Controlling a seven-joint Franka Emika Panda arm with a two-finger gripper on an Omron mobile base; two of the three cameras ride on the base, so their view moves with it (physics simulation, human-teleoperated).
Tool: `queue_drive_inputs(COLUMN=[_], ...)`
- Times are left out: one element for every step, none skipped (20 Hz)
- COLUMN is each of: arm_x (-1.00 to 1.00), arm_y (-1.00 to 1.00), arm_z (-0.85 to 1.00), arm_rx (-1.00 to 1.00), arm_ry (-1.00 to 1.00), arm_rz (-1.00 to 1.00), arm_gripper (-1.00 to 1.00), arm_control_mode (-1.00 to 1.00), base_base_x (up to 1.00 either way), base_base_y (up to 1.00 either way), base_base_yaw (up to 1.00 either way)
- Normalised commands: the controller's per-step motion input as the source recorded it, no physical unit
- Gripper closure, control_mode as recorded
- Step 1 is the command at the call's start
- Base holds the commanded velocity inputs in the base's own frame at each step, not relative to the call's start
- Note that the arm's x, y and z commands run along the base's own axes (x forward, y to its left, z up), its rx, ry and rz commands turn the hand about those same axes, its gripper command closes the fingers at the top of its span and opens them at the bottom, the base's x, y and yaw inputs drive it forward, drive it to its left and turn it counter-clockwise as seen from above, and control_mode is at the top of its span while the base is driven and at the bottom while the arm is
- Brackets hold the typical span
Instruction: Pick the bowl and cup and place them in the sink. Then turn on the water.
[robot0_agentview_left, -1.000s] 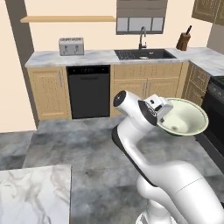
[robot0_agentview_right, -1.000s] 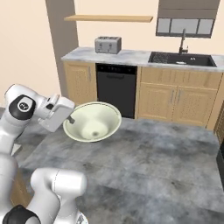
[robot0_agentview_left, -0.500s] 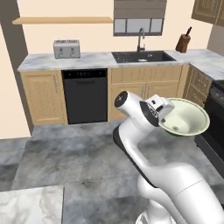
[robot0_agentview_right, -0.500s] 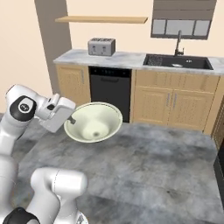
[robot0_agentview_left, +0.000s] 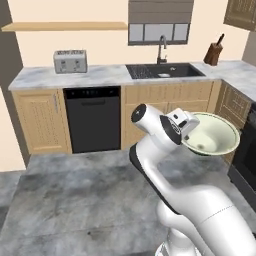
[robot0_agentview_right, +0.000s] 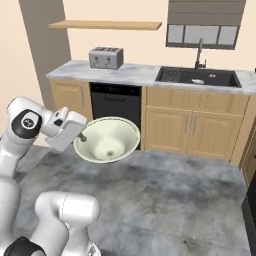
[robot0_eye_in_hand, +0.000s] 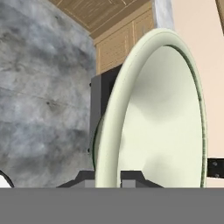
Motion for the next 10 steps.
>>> queue_drive_inputs(arm_x=[0.00, 0.00, 0.00, 0.00, 0.00, 0.00, 0.00, 0.00, 0.00, 0.00], arm_y=[0.00, 0.00, 0.00, 0.00, 0.00, 0.00, 0.00, 0.00, 0.00, 0.00], arm_z=[0.00, 0.00, 0.00, 0.00, 0.00, 0.00, 0.00, 0.00, 0.00, 0.00], arm_rx=[0.00, 0.00, 0.00, 0.00, 0.00, 0.00, 0.00, 0.00, 0.00, 0.00], arm_ry=[0.00, 0.00, 0.00, 0.00, 0.00, 0.00, 0.00, 0.00, 0.00, 0.00], arm_rz=[0.00, 0.00, 0.00, 0.00, 0.00, 0.00, 0.00, 0.00, 0.00, 0.00], arm_gripper=[1.00, 1.00, 1.00, 1.00, 1.00, 1.00, 1.00, 1.00, 1.00, 1.00], arm_control_mode=[1.00, 1.00, 1.00, 1.00, 1.00, 1.00, 1.00, 1.00, 1.00, 1.00], base_base_x=[0.76, 0.76, 0.77, 0.79, 0.79, 0.79, 0.78, 0.76, 0.76, 0.78], base_base_y=[-0.36, -0.36, -0.36, -0.38, -0.42, -0.42, -0.43, -0.43, -0.42, -0.45], base_base_yaw=[0.00, 0.00, 0.00, 0.00, 0.00, 0.00, 0.00, 0.00, 0.00, 0.00])
